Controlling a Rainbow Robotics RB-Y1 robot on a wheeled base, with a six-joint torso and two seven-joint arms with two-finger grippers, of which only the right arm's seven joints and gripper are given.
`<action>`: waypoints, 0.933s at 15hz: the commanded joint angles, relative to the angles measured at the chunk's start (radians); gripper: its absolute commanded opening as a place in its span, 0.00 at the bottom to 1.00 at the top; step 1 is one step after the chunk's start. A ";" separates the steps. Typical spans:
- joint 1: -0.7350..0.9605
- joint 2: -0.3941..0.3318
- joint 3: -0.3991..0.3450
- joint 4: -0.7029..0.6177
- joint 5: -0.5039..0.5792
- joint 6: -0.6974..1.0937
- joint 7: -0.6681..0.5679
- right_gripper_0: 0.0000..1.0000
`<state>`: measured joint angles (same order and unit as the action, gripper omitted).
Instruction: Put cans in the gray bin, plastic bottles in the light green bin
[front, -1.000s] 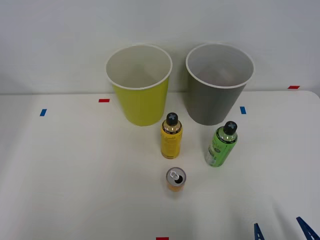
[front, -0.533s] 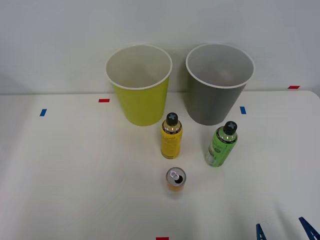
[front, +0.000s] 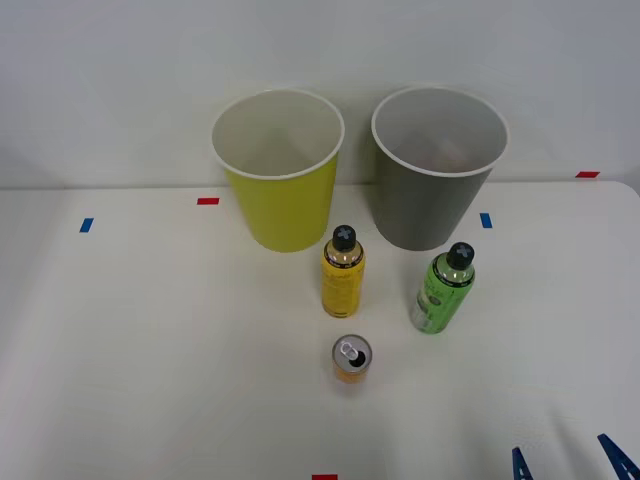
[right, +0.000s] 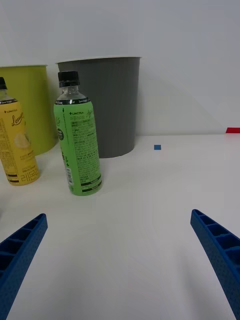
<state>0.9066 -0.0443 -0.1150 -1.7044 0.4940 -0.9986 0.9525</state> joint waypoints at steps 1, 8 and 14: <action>0.000 0.000 0.000 0.000 0.000 0.000 0.000 1.00; 0.000 0.000 0.000 0.000 0.000 0.000 0.000 1.00; 0.000 0.000 0.000 0.000 0.000 0.000 0.000 1.00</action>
<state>0.9066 -0.0445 -0.1150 -1.7044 0.4940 -0.9986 0.9525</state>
